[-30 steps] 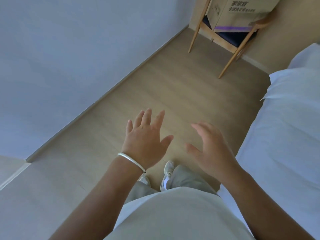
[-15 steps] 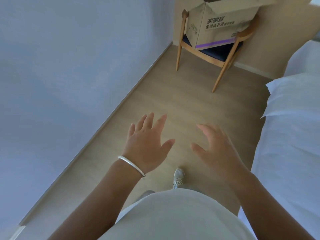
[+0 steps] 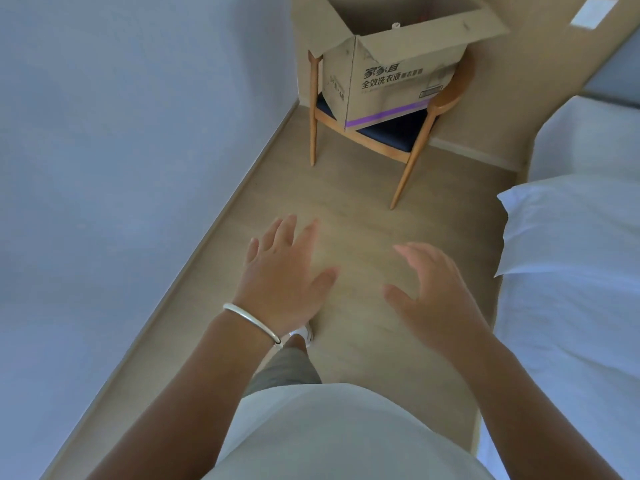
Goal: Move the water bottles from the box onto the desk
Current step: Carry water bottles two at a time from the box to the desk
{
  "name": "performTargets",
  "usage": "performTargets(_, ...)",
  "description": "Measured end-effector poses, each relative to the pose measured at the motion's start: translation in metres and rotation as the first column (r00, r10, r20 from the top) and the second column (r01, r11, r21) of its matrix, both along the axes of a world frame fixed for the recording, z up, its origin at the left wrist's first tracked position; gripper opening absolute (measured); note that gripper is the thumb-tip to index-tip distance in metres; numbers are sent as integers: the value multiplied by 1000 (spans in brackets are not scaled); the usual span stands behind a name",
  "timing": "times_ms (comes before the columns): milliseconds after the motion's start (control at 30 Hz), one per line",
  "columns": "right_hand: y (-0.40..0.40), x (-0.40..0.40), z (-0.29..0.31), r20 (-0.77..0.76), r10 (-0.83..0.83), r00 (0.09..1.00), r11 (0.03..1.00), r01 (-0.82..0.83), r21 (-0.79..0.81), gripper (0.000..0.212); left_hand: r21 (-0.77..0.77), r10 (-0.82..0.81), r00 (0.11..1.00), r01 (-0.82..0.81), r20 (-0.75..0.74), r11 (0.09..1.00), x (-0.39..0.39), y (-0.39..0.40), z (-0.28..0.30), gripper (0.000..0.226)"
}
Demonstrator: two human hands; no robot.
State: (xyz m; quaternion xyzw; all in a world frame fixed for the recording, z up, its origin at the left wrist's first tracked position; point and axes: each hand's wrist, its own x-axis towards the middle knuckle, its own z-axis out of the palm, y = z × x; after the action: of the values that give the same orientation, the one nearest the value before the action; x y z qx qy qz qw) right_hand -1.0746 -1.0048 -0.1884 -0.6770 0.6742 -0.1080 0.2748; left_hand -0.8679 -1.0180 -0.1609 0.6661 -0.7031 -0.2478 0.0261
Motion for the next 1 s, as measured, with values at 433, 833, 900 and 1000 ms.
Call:
performTargets(433, -251, 31, 19, -134, -99, 986, 995, 102, 12, 61, 0, -188, 981, 188, -56, 982, 24, -283, -8, 72)
performTargets(833, -424, -5, -2, -76, -134, 988, 990, 136, 35, 59, -6, -228, 972, 228, -62, 974, -10, -457, -26, 73)
performTargets(900, -463, -21, -9, -42, -134, 990, 990, 135, 29, 59, -20, -219, 975, 219, -43, 976, -23, -489, -27, 73)
performTargets(1000, -527, -51, -12, 10, -126, 992, 992, 126, 18, 59, -25, -191, 982, 191, -13, 981, -48, -540, -22, 69)
